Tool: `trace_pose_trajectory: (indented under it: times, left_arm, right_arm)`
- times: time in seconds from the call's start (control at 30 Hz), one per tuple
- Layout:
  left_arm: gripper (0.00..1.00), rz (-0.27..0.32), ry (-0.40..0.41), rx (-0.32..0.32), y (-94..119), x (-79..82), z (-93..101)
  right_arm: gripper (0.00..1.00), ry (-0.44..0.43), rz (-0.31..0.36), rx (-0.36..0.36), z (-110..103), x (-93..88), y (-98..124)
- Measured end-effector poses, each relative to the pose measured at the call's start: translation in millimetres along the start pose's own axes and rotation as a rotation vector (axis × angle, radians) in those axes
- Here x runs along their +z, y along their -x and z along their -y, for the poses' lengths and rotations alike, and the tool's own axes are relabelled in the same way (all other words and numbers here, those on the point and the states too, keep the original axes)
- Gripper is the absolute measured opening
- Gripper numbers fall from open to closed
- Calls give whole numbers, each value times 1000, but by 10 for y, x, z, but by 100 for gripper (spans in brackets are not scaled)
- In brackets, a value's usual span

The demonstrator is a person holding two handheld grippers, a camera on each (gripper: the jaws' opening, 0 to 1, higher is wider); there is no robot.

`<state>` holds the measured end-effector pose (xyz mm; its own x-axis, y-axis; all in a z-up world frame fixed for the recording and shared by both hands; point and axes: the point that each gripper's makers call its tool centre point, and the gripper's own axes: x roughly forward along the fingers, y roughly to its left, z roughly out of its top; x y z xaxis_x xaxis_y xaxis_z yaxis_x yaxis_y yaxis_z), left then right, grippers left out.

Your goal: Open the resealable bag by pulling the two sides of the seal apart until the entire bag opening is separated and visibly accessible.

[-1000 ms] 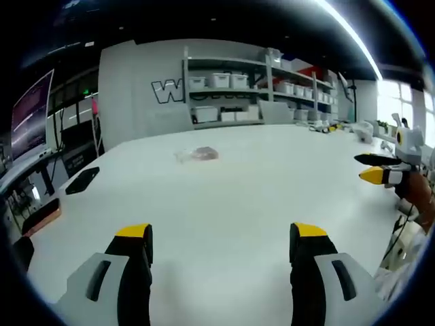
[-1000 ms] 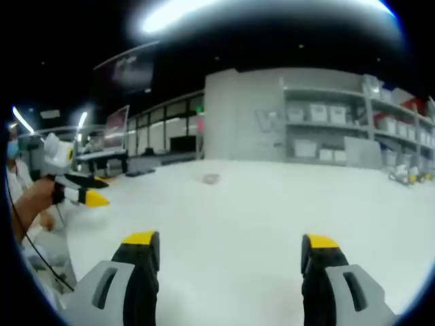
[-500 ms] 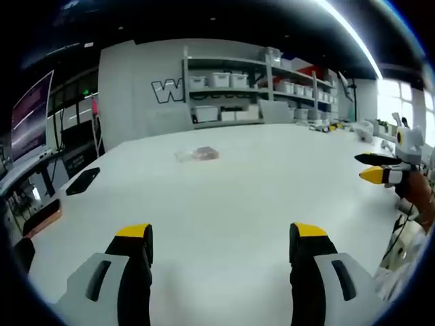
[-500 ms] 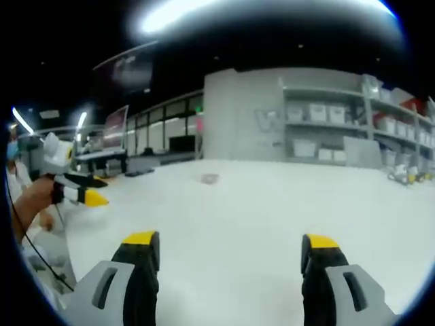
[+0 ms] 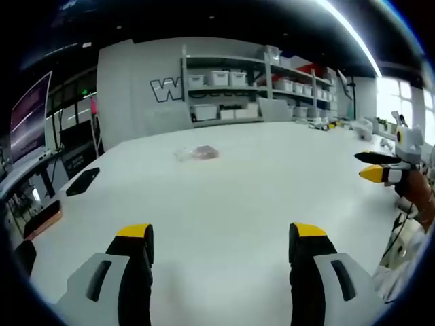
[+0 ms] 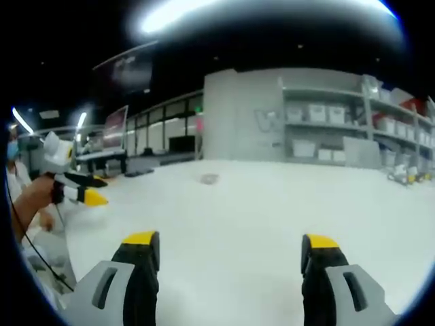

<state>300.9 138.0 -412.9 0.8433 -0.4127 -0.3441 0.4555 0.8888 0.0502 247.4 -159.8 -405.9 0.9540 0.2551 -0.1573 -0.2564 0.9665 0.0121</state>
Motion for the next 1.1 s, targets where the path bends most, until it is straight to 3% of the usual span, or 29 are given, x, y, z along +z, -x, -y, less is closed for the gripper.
trace_pose_trajectory:
  times: [1.1]
  left_arm:
    - [80, -15, -30, -23, -9, 22, 97]
  right_arm:
    - [86, 10, -2, 9, 15, 26, 8]
